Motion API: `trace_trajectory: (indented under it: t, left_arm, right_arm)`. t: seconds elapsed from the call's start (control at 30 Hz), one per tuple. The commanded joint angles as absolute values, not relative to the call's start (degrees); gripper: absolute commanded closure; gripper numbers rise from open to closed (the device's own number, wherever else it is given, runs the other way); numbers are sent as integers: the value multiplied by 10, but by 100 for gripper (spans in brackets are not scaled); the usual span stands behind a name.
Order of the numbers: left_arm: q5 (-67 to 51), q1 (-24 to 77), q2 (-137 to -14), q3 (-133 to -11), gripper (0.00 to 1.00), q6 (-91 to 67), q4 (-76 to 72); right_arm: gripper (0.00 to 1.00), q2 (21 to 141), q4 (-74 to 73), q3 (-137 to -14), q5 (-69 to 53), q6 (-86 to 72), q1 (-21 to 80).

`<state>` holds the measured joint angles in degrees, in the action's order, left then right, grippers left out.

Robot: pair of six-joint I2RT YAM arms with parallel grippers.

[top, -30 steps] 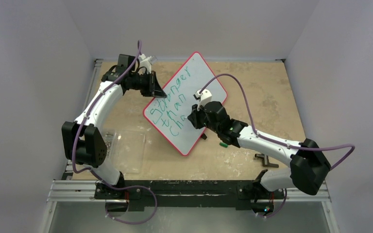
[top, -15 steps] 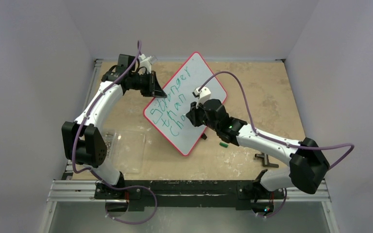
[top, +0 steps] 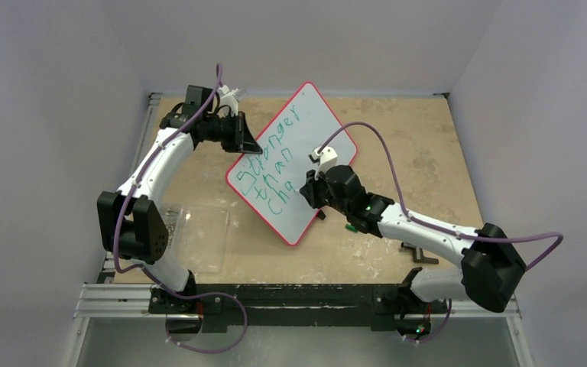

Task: Write a sentence on the whiteboard

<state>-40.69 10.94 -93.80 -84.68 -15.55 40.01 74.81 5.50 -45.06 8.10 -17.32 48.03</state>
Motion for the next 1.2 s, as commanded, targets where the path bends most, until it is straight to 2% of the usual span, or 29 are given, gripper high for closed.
trace_trajectory:
  t: [0.0, 0.37, 0.67, 1.17]
  left_arm:
    - [-335, 102, -920, -858, 100, -146, 392]
    - [-335, 102, -919, -857, 100, -146, 392]
    - [-335, 102, -921, -859, 100, -146, 393]
    - [-339, 102, -924, -859, 100, -148, 393]
  right_arm:
    - [100, 725, 49, -456, 110, -178, 481]
    - [100, 722, 48, -517, 155, -154, 466]
    - [100, 756, 86, -541, 87, -181, 416]
    - [100, 796, 117, -555, 11, -195, 414]
